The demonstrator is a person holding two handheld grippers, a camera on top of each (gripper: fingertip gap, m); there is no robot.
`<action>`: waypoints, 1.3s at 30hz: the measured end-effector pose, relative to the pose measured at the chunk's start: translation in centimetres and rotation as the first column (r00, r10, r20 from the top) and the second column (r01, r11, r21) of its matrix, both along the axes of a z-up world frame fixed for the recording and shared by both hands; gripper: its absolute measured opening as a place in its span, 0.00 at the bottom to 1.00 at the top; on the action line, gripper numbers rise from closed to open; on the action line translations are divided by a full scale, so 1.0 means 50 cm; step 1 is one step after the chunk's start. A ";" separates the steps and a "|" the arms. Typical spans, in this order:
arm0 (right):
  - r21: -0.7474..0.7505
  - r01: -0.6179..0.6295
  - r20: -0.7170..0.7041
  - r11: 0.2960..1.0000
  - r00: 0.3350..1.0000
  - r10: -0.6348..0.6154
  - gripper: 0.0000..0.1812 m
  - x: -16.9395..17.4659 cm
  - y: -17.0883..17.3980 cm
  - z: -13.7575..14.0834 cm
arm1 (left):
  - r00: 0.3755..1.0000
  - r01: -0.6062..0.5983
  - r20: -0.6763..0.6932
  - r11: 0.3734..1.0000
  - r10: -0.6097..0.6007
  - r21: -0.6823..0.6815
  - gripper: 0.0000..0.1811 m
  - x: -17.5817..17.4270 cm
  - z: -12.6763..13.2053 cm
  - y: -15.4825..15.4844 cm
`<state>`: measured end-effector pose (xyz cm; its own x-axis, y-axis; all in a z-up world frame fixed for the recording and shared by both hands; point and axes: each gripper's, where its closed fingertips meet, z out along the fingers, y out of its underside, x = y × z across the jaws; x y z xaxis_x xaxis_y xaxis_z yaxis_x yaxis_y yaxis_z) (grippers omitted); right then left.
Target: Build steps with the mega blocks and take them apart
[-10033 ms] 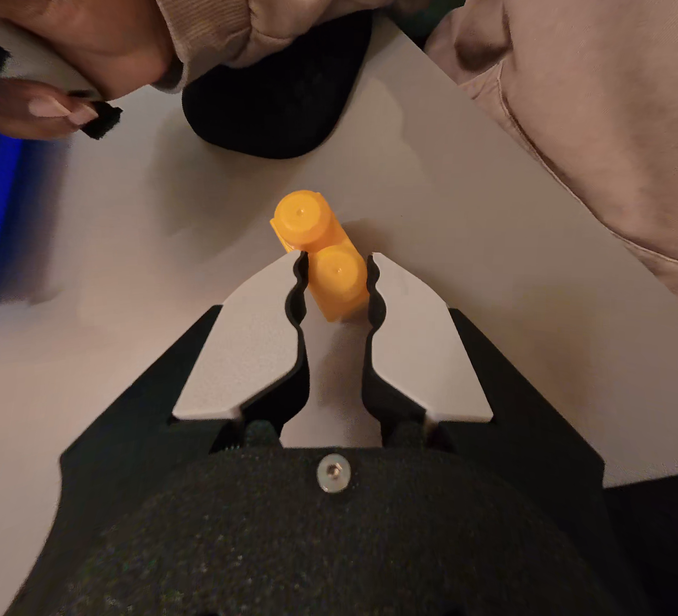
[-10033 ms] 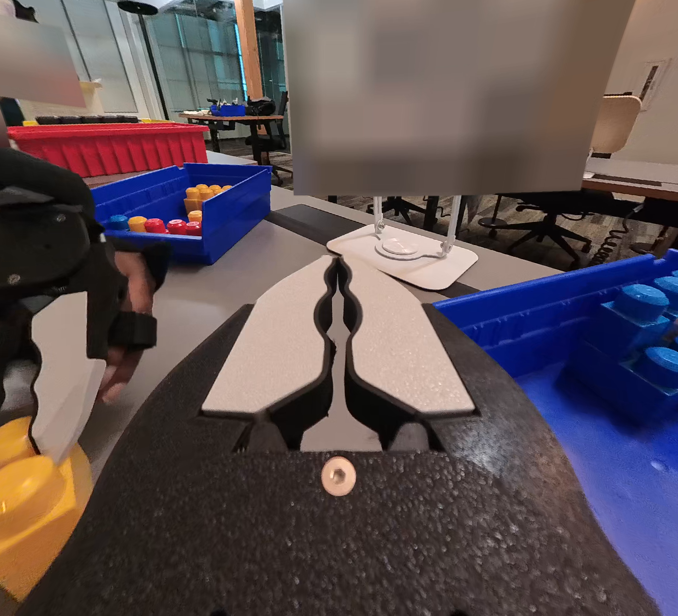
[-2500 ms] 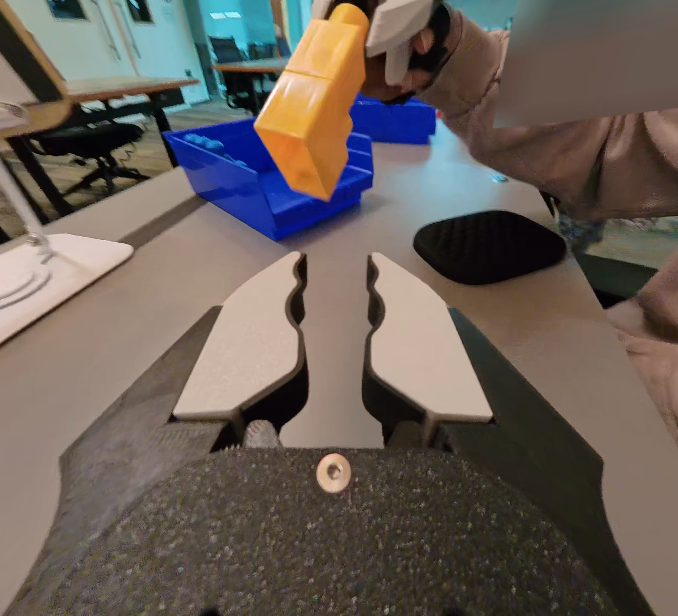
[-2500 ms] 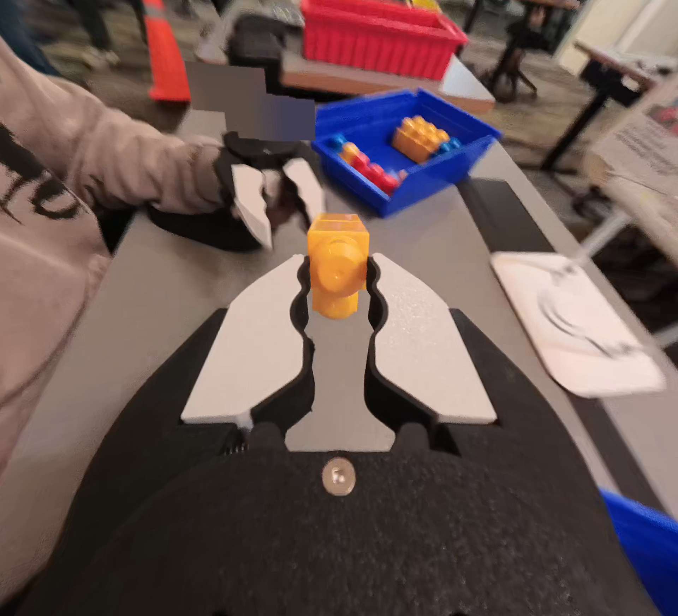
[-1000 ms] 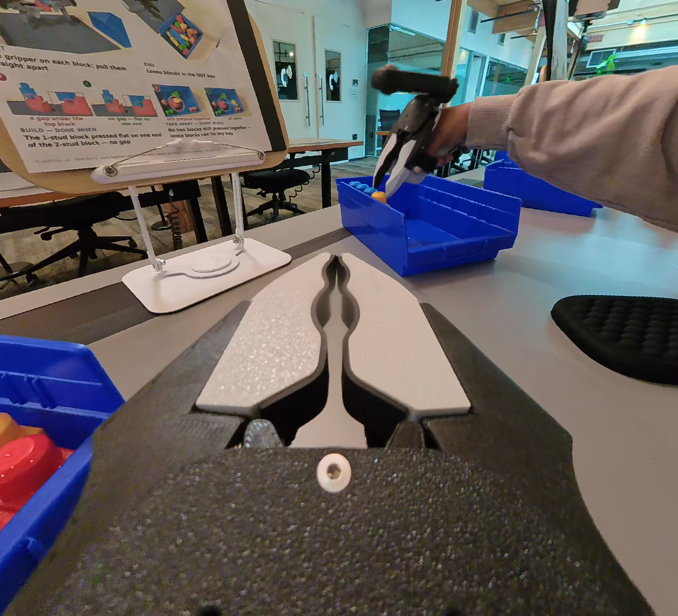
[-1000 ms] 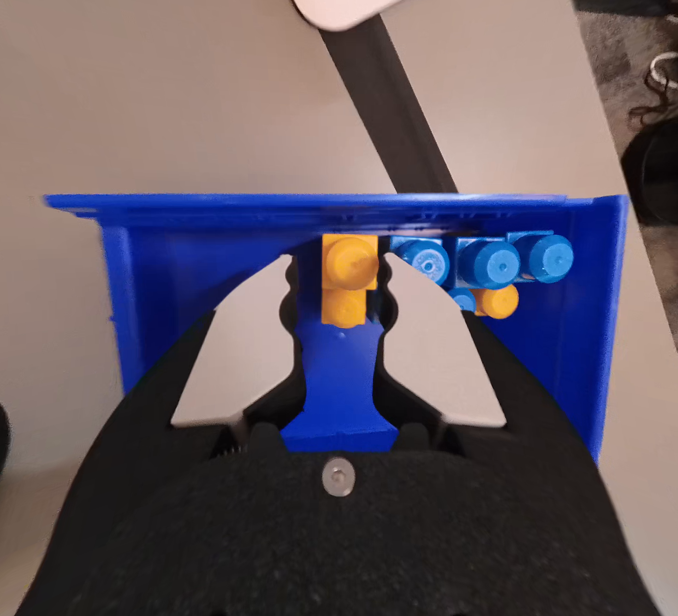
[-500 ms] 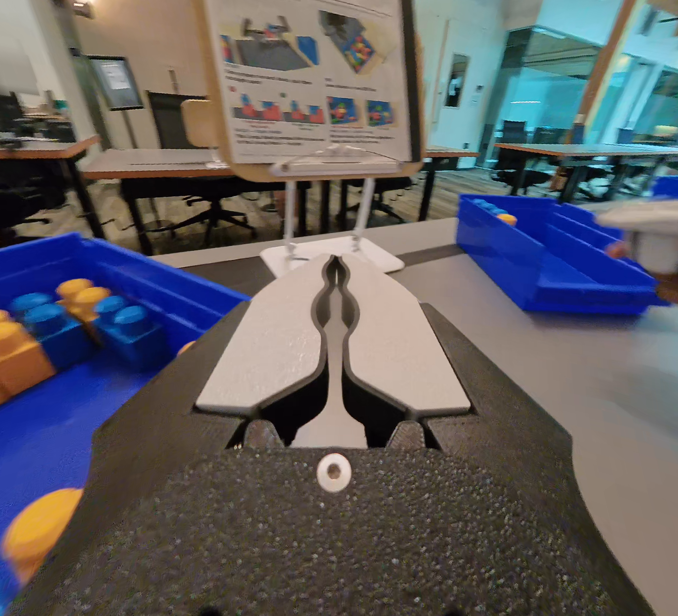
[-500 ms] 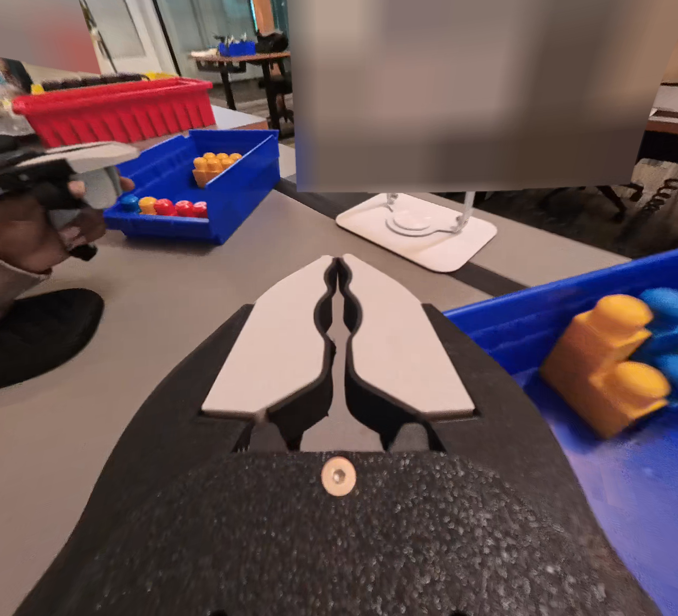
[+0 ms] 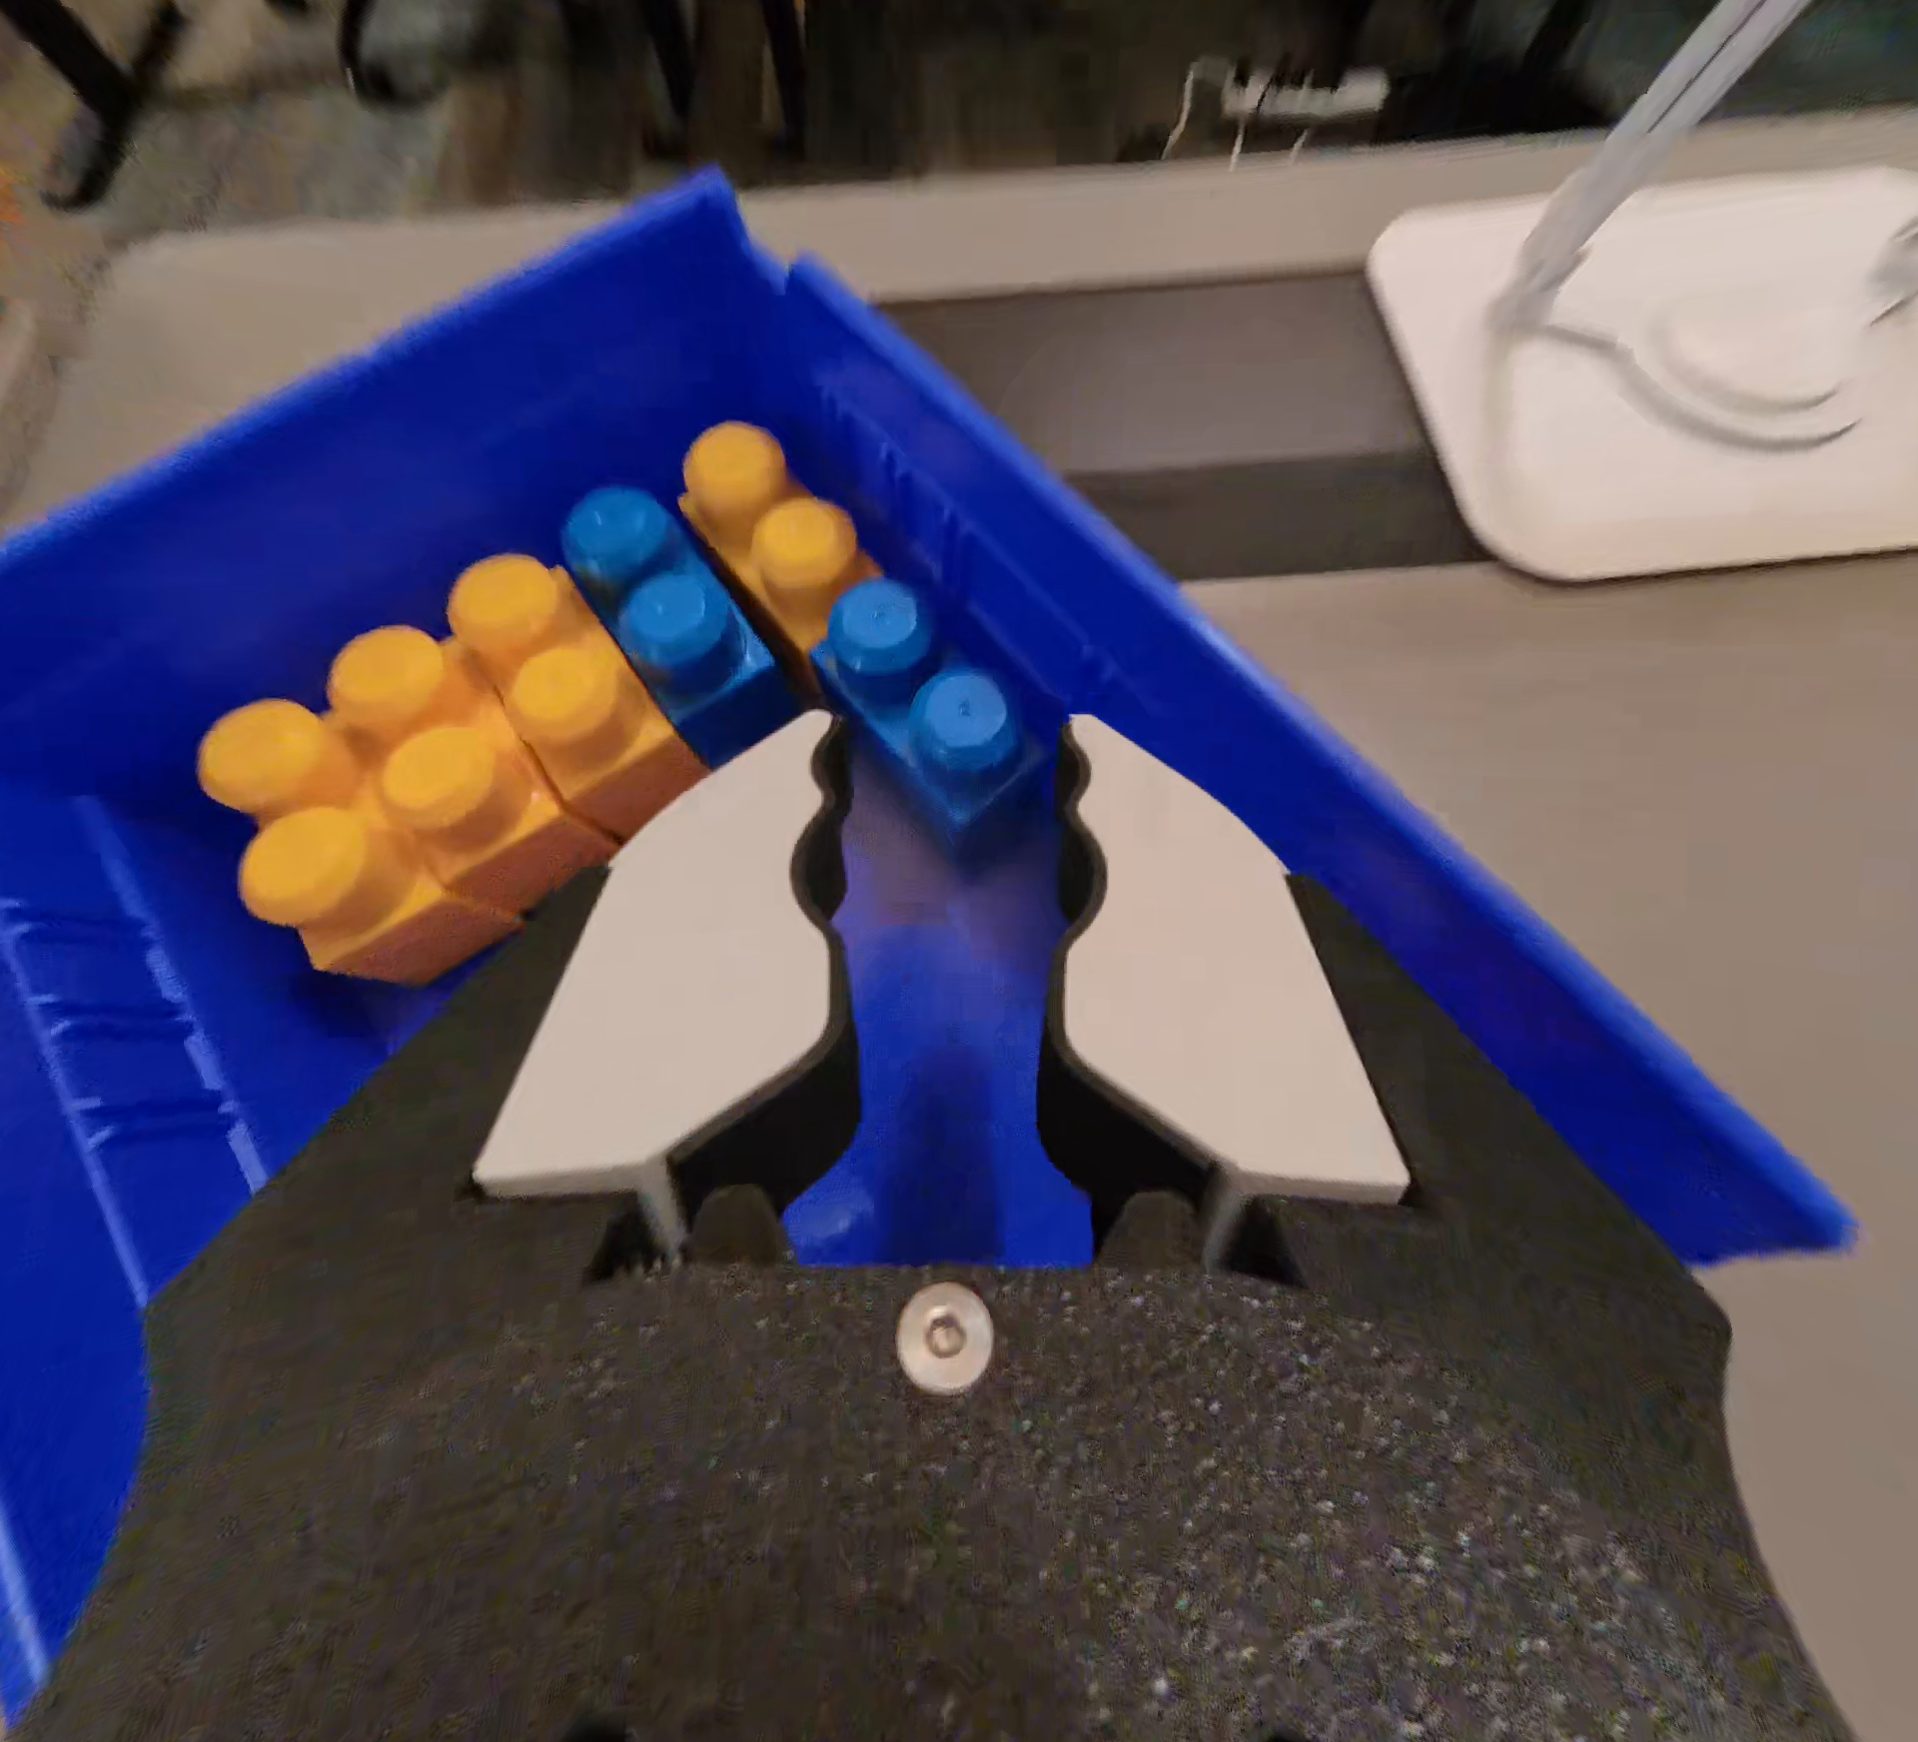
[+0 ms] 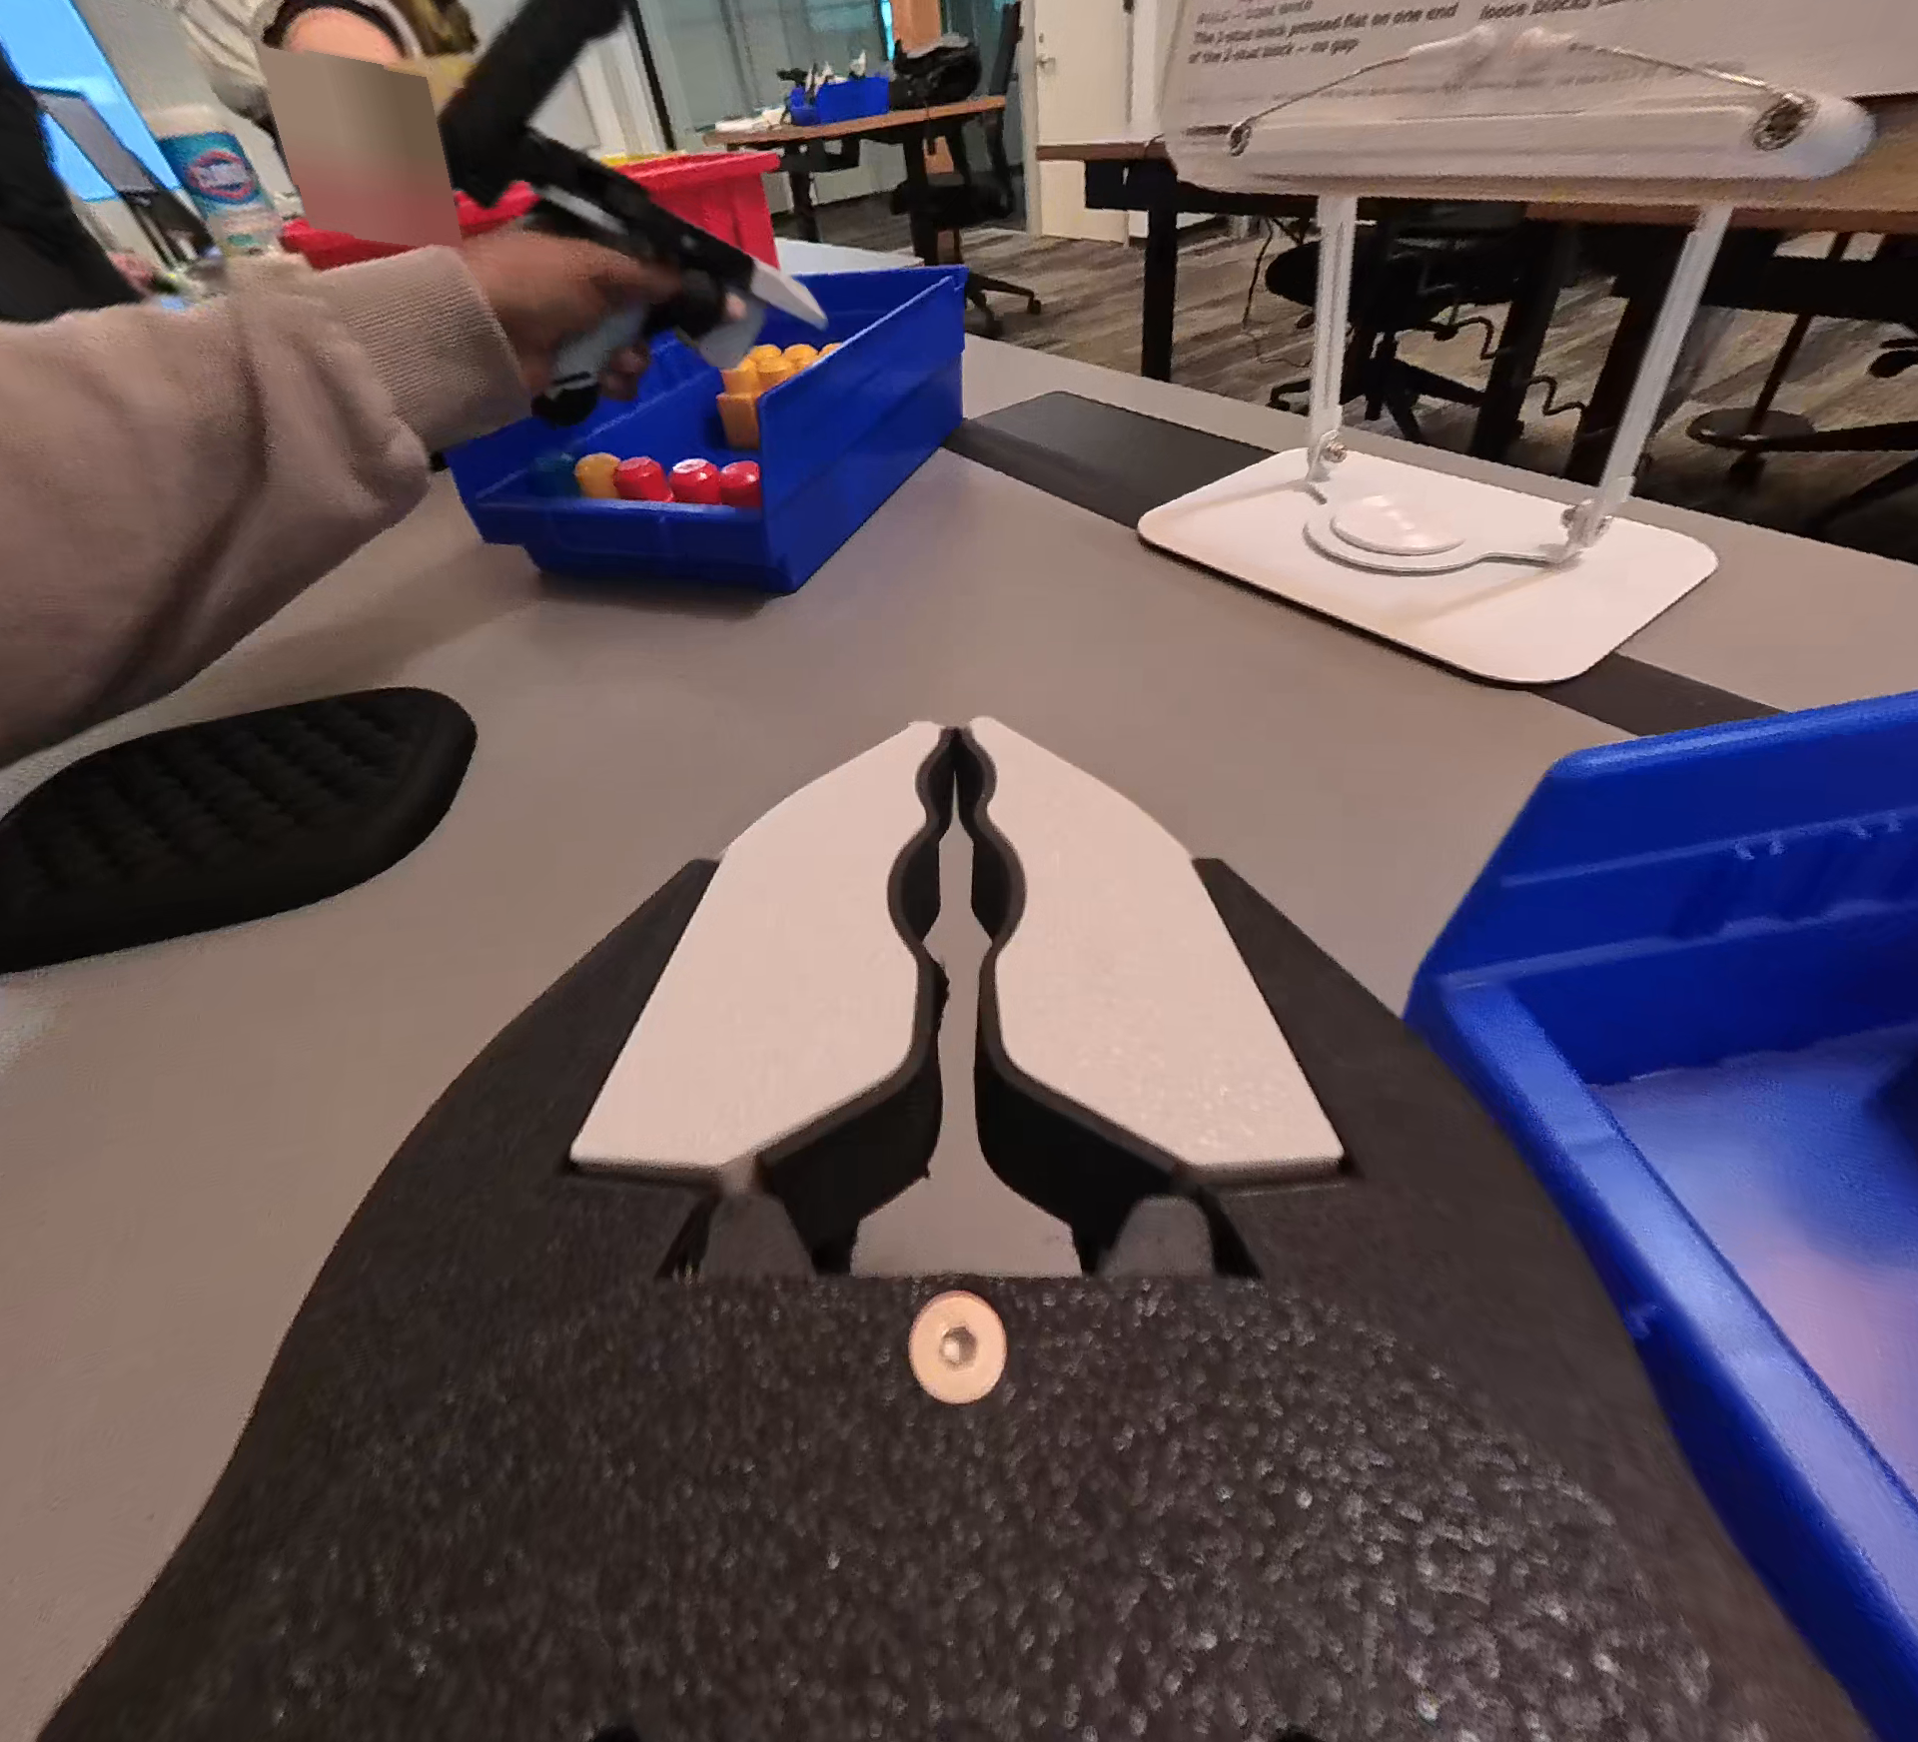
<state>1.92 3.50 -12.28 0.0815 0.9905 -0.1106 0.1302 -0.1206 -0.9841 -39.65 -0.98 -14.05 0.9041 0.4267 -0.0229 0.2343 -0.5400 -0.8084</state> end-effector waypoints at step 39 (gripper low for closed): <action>0.044 0.015 0.003 0.999 1.000 -0.015 0.00 0.025 0.014 0.009 | -0.461 0.888 0.040 -0.460 -0.887 0.028 0.16 0.843 -0.009 -0.243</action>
